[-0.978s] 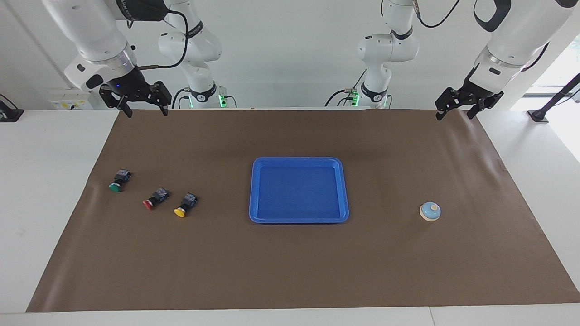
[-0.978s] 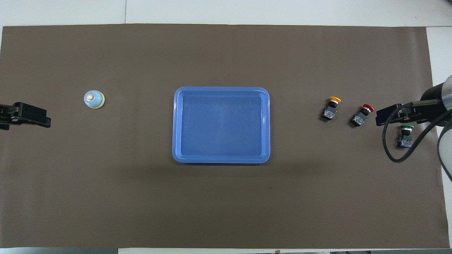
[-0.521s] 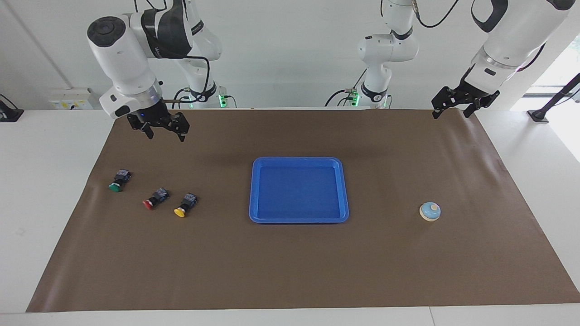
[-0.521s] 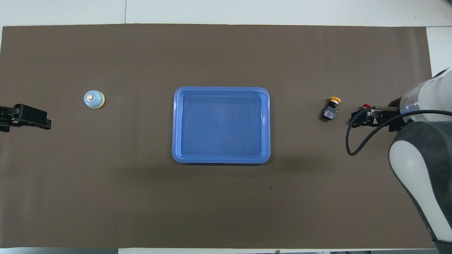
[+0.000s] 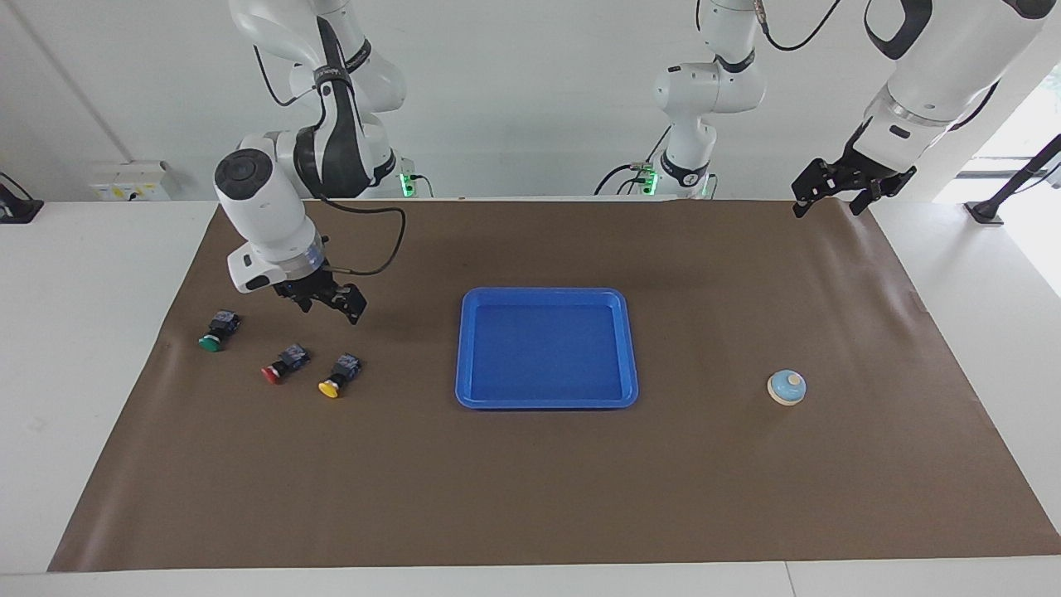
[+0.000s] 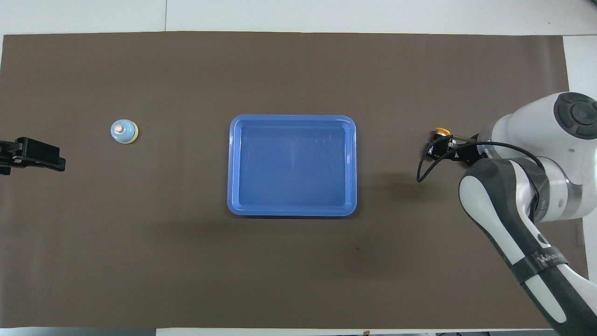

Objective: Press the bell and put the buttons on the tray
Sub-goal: 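Reach the right gripper to the yellow-capped button and grasp it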

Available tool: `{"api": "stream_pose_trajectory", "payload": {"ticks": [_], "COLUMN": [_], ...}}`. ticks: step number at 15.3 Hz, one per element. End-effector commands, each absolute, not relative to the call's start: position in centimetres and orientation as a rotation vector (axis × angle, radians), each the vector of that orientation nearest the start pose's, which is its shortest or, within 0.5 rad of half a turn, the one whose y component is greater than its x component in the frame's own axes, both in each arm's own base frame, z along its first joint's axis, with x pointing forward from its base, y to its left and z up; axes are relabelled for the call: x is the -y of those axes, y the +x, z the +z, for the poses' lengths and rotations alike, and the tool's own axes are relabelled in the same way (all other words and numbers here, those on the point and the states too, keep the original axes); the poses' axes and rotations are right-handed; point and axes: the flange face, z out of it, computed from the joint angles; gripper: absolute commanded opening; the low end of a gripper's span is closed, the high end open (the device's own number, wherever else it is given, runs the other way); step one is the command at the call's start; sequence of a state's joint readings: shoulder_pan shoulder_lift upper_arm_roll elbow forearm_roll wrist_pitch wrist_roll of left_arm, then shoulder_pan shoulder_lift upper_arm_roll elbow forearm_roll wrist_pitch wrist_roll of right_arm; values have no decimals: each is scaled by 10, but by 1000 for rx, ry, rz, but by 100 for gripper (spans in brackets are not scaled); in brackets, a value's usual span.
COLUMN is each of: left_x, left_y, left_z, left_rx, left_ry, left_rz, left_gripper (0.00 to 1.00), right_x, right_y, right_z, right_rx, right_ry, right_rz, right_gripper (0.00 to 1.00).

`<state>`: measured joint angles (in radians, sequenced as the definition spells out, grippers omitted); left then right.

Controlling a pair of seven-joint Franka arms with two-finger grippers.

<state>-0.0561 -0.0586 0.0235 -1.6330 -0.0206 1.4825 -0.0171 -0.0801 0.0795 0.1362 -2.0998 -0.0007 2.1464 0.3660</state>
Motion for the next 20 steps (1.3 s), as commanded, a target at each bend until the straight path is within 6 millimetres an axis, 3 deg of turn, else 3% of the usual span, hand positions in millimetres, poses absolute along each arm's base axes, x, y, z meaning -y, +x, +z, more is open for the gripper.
{"api": "stream_pose_trajectory", "payload": {"ticks": [1,8,16,20], "left_x": [18,17,17,17], "left_y": [524,524,524,524], "left_z": [623,623,623,623], "left_rx": [-5,-3,-3,-3], "left_ry": [-3166,-3167,-3165,-3167], "left_rz": [159,159,159,159], "left_gripper": [100,100,100,100], "right_x": [-28,-21,-22,-25], "right_y": [541,561,599,601], "right_z": [358,306,291,287], "right_rx": [-515,-480,-505,-546], "right_ry": [-3098,-3109,-3095,-3086], "right_rz": [2,-70,-91,-85], "right_gripper": [100,100,98,93]}}
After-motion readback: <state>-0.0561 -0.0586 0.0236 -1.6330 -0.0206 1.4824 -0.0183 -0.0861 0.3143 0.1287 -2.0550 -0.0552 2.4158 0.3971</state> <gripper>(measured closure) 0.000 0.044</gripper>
